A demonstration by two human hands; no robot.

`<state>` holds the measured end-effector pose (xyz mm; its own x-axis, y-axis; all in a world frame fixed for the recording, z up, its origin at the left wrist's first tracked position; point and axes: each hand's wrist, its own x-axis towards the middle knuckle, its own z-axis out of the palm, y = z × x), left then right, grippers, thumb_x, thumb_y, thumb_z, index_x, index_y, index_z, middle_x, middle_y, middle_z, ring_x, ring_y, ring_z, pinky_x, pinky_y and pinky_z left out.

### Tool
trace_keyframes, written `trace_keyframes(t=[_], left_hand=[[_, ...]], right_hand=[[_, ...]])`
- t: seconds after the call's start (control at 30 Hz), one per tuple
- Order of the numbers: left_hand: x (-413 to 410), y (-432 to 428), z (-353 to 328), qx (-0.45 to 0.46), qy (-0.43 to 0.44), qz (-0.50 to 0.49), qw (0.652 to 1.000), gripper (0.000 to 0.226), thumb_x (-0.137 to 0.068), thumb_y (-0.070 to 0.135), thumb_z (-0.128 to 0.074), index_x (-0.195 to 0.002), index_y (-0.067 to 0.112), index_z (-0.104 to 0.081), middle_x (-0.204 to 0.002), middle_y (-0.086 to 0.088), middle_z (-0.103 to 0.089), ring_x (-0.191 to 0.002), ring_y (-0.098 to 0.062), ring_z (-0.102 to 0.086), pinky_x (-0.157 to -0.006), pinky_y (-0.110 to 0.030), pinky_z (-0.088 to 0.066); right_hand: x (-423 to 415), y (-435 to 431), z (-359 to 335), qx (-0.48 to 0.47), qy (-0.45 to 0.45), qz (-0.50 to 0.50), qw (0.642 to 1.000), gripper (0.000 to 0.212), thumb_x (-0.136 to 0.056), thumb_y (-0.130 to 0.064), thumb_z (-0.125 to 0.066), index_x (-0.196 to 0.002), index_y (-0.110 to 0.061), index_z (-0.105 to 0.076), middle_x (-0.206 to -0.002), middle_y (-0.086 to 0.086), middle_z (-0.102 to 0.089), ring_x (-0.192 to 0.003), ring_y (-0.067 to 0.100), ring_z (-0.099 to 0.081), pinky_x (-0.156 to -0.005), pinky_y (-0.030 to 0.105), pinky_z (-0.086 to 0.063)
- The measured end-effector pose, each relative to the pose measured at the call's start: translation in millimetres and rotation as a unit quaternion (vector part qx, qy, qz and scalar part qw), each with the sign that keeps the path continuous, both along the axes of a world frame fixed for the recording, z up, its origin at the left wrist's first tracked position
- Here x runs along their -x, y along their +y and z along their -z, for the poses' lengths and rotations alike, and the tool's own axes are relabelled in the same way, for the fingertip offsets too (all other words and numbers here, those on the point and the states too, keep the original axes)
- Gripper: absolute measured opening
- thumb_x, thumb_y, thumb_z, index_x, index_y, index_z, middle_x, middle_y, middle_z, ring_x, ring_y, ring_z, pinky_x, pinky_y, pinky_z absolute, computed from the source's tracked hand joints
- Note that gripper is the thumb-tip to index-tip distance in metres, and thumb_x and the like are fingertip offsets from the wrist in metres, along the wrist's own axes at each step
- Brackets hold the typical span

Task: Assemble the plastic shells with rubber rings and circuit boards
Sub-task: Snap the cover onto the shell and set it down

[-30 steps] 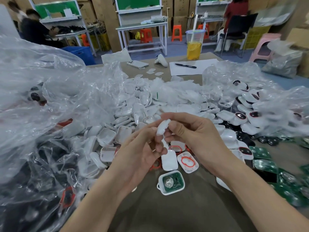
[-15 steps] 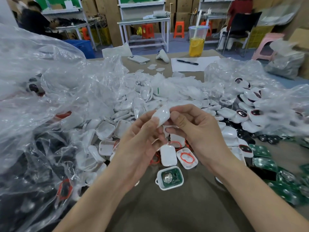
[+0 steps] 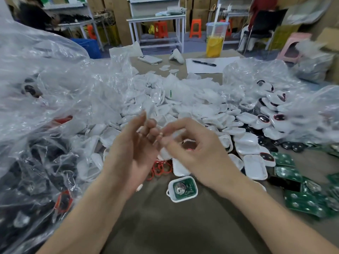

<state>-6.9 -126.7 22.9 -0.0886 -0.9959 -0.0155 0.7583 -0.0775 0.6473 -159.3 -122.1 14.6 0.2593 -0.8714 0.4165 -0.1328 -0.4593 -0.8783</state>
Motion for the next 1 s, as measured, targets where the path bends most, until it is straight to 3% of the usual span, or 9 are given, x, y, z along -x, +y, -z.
trace_keyframes(t=[0.1,0.23,0.4,0.67,0.83,0.93,1.0], left_hand=[[-9,1,0,-0.026,0.018,-0.007,0.999,0.025,-0.098,0.026,-0.058,-0.078,0.012,-0.067,-0.068,0.003,-0.056,-0.055,-0.009,-0.057,-0.058,-0.02,-0.053],[-11,-4,0,-0.043,0.051,-0.038,0.997,0.015,-0.097,0.023,-0.061,-0.088,0.012,-0.059,-0.074,0.004,-0.057,-0.058,-0.008,-0.055,-0.06,-0.021,-0.051],[-17,-8,-2,-0.027,0.058,-0.062,0.996,0.015,-0.096,0.021,-0.06,-0.084,0.012,-0.058,-0.073,0.004,-0.057,-0.057,-0.008,-0.052,-0.059,-0.021,-0.05],[-16,-8,-3,-0.032,0.034,-0.079,0.996,0.03,-0.093,0.022,-0.063,-0.065,0.012,-0.066,-0.071,0.003,-0.058,-0.06,-0.008,-0.054,-0.06,-0.021,-0.051],[-16,-6,-2,-0.023,0.013,-0.086,0.996,0.024,-0.095,0.022,-0.061,-0.073,0.013,-0.064,-0.073,0.004,-0.058,-0.063,-0.008,-0.053,-0.064,-0.021,-0.051],[-17,-8,0,-0.024,0.001,-0.082,0.996,0.018,-0.095,0.022,-0.062,-0.079,0.014,-0.063,-0.074,0.003,-0.057,-0.064,-0.009,-0.052,-0.063,-0.02,-0.051],[-15,-10,1,-0.006,-0.04,-0.079,0.996,0.01,-0.09,0.022,-0.065,-0.095,0.015,-0.06,-0.075,0.003,-0.056,-0.062,-0.008,-0.053,-0.062,-0.021,-0.051]], right_hand=[[-5,7,3,0.144,0.159,-0.004,0.977,0.012,-0.086,-0.033,-0.075,-0.097,-0.029,-0.072,-0.108,-0.018,-0.056,-0.095,0.004,-0.061,-0.08,0.024,-0.051],[-7,14,5,0.204,0.24,-0.066,0.947,0.012,-0.089,-0.034,-0.074,-0.1,-0.03,-0.076,-0.101,-0.009,-0.058,-0.093,0.008,-0.058,-0.083,0.031,-0.05],[-10,18,9,0.23,0.348,-0.1,0.904,0.014,-0.092,-0.038,-0.068,-0.104,-0.036,-0.075,-0.101,-0.009,-0.06,-0.096,0.01,-0.052,-0.089,0.027,-0.041],[-12,21,6,0.223,0.331,-0.086,0.913,0.022,-0.095,-0.035,-0.063,-0.115,-0.038,-0.072,-0.101,-0.013,-0.06,-0.095,0.009,-0.052,-0.091,0.023,-0.04],[-9,21,7,0.216,0.33,-0.074,0.916,0.015,-0.095,-0.033,-0.064,-0.103,-0.034,-0.077,-0.1,-0.013,-0.062,-0.098,0.009,-0.052,-0.093,0.029,-0.041],[-7,15,4,0.194,0.276,-0.023,0.941,0.015,-0.094,-0.034,-0.062,-0.1,-0.031,-0.075,-0.098,-0.015,-0.064,-0.096,0.003,-0.051,-0.093,0.023,-0.039],[-1,8,0,0.112,0.197,0.008,0.974,0.018,-0.095,-0.043,-0.056,-0.099,-0.036,-0.072,-0.099,-0.018,-0.066,-0.093,-0.001,-0.053,-0.087,0.017,-0.039]])
